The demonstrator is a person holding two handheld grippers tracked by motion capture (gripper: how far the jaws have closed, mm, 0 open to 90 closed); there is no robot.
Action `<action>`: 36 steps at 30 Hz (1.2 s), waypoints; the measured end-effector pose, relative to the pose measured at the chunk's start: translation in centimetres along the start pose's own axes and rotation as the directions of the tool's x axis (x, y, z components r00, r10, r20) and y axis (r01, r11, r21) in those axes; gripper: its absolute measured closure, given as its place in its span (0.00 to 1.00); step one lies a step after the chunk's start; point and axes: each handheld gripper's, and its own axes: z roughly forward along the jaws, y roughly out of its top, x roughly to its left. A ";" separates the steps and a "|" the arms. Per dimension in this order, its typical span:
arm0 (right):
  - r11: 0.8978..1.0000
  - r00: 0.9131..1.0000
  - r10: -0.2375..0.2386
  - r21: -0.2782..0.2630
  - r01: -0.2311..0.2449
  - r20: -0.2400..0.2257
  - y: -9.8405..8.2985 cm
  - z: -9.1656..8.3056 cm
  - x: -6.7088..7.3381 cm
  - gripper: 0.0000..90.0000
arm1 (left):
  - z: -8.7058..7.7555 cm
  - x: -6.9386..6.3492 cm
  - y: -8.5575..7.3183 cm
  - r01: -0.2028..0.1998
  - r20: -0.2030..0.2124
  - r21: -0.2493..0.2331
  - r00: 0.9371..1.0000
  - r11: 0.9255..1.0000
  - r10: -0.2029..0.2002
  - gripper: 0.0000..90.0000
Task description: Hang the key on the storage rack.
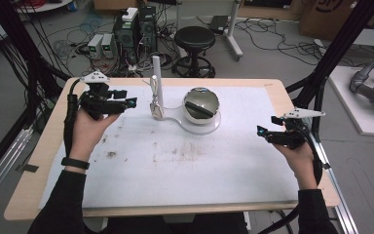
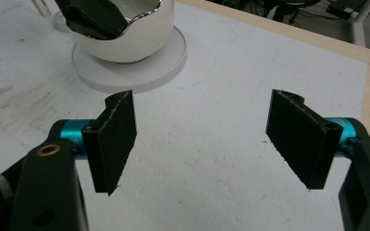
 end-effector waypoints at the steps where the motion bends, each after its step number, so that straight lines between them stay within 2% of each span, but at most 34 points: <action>1: 1.000 1.000 -0.003 0.000 0.003 0.000 0.0 0.0 0.0 0.30 | -0.2 -0.3 -0.3 -0.009 -0.006 0.013 1.000 1.000 0.009 0.49; 3: 1.000 1.000 0.003 -0.002 -0.003 -0.001 0.0 0.0 0.0 0.30 | -0.5 -0.8 -0.8 -0.031 -0.018 0.029 0.999 0.999 0.032 0.47; 6: 1.000 1.000 -0.004 0.004 0.004 -0.004 0.0 0.0 -0.1 0.30 | -0.9 -1.4 -1.9 -0.039 -0.011 0.053 0.999 0.998 0.040 0.44; 10: 1.000 1.000 0.001 0.008 -0.001 -0.010 0.0 0.1 -0.1 0.30 | -1.1 -1.8 -3.2 -0.057 -0.014 0.089 0.998 0.994 0.058 0.42; 14: 1.000 1.000 -0.002 0.017 0.002 -0.014 0.0 0.2 -0.1 0.30 | -0.8 -1.9 -4.3 -0.061 -0.021 0.137 0.998 0.989 0.065 0.35; 23: 0.999 1.000 -0.004 0.032 0.005 -0.021 -0.1 0.3 -0.2 0.30 | -0.3 -2.0 -5.4 -0.075 -0.038 0.240 0.995 0.968 0.087 0.26; 25: 0.999 1.000 -0.002 0.035 0.003 -0.021 -0.1 0.4 -0.3 0.30 | -0.4 -2.0 -5.5 -0.078 -0.044 0.248 0.995 0.966 0.092 0.25; 27: 0.999 1.000 -0.001 0.037 0.001 -0.020 0.0 0.4 -0.3 0.29 | -0.5 -1.9 -5.5 -0.080 -0.035 0.247 0.995 0.966 0.091 0.25; 36: 0.999 1.000 -0.007 0.039 0.008 -0.023 0.3 0.5 -0.2 0.29 | -1.0 -1.6 -5.7 -0.076 -0.046 0.249 0.995 0.966 0.090 0.25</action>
